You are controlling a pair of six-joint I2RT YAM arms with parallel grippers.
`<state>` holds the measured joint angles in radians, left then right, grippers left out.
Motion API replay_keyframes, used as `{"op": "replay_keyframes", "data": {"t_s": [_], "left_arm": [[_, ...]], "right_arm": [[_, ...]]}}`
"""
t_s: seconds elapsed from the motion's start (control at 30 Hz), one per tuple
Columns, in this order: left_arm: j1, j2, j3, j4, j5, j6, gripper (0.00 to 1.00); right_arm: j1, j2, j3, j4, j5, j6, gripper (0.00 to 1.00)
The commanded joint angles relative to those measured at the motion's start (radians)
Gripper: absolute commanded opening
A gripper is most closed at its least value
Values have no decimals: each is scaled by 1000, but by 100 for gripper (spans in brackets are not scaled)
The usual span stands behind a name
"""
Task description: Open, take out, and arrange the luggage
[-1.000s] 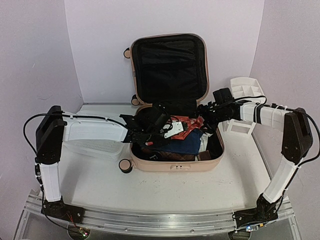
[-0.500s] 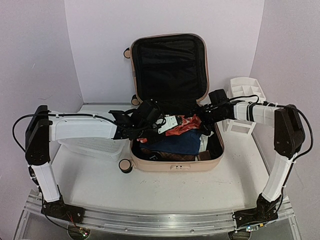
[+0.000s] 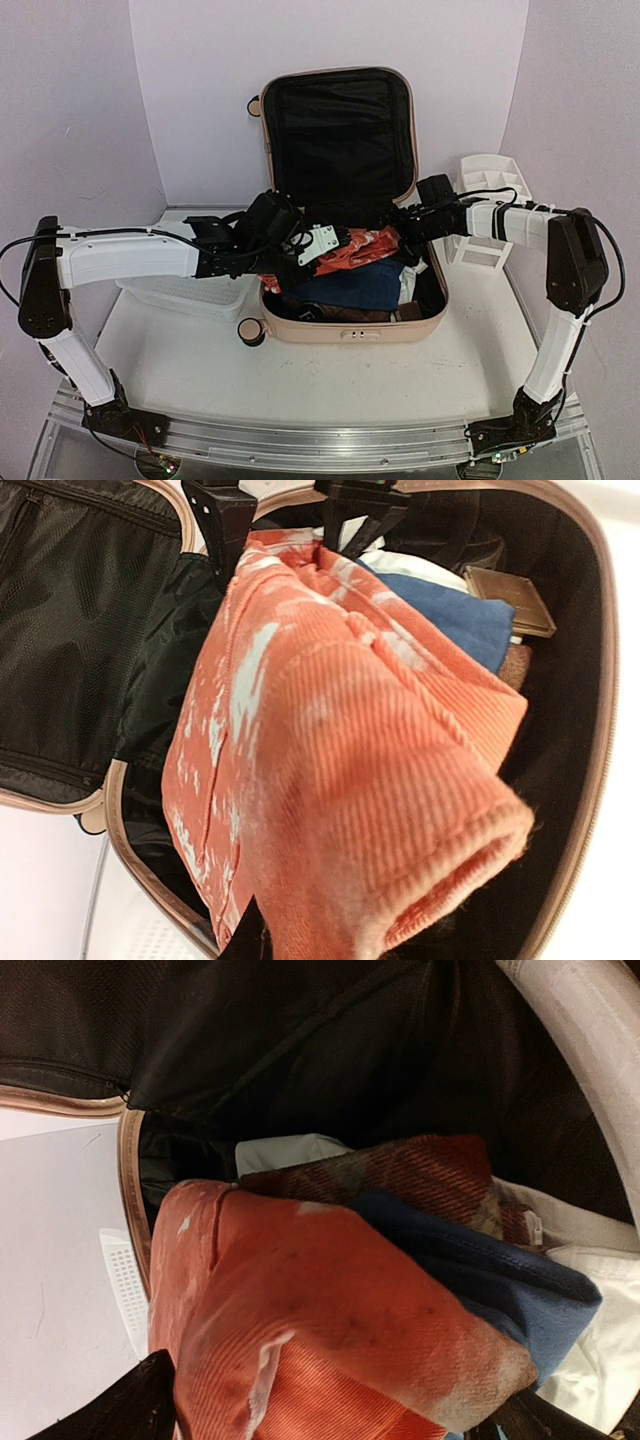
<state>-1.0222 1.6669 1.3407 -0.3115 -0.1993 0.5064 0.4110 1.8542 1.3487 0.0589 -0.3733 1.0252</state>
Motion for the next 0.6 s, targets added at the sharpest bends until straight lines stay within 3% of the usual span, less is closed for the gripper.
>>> {"op": "replay_keyframes", "data": {"t_s": [0.0, 0.2, 0.37, 0.43, 0.57], "left_arm": [[-16, -94, 5, 48, 88, -23, 0], [-18, -93, -22, 31, 117, -30, 0], [-21, -93, -22, 19, 116, -27, 0], [-21, -87, -12, 6, 98, -21, 0], [-20, -91, 13, -10, 47, 9, 0]], "right_arm": [[-5, 29, 58, 18, 15, -5, 90], [-5, -2, 54, 11, 74, -52, 73], [-5, -20, 69, -8, 84, -92, 27], [-3, -30, 92, -33, 91, -117, 13], [9, -51, 174, -134, 134, -196, 10]]}}
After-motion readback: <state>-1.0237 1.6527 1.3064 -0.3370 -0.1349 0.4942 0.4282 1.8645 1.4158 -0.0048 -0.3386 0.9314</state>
